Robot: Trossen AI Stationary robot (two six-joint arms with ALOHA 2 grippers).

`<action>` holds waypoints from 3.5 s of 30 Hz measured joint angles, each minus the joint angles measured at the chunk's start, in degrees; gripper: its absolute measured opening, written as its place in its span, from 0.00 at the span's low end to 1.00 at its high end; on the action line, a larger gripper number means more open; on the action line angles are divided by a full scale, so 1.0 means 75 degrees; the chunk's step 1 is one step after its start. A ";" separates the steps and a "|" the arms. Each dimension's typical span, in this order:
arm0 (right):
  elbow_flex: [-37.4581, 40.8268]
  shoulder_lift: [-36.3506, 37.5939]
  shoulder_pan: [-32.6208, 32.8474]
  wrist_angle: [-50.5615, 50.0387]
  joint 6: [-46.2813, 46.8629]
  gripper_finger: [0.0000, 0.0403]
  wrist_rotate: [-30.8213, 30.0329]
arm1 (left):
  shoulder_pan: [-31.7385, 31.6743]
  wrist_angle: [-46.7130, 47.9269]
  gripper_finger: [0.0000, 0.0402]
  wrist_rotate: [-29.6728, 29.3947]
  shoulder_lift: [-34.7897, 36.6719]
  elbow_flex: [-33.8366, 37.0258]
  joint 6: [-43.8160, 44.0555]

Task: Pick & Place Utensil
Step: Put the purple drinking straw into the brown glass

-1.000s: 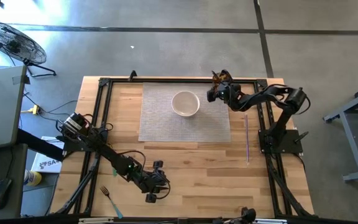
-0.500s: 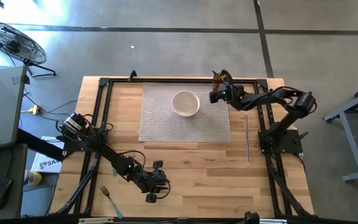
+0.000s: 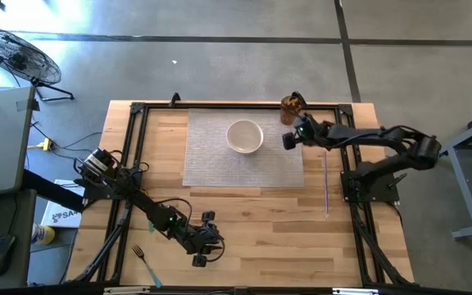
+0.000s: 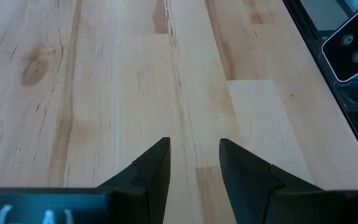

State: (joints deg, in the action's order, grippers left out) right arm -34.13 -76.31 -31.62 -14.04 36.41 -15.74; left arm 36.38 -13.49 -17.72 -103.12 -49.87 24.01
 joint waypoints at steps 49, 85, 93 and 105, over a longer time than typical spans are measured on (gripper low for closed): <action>0.1096 0.0938 -0.1436 -0.3851 0.1296 0.22 0.1974 | 0.0000 0.0008 0.34 0.0026 -0.0002 -0.0003 -0.0012; -0.0370 0.1516 -0.0785 -0.4079 0.1290 0.01 0.1617 | 0.0000 0.0011 0.34 0.0023 -0.0002 -0.0003 -0.0012; -0.1779 0.1833 0.0181 -0.3406 0.0683 0.01 -0.0335 | 0.0000 0.0014 0.34 0.0023 -0.0002 -0.0003 -0.0012; -0.2028 0.1835 0.0683 0.1043 -0.1210 0.01 -0.2891 | 0.0000 0.0014 0.34 0.0026 -0.0002 -0.0003 -0.0010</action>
State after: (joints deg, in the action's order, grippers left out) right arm -49.34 -62.54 -26.50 -6.22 27.33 -37.42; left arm 36.38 -13.39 -17.52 -103.13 -49.89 23.94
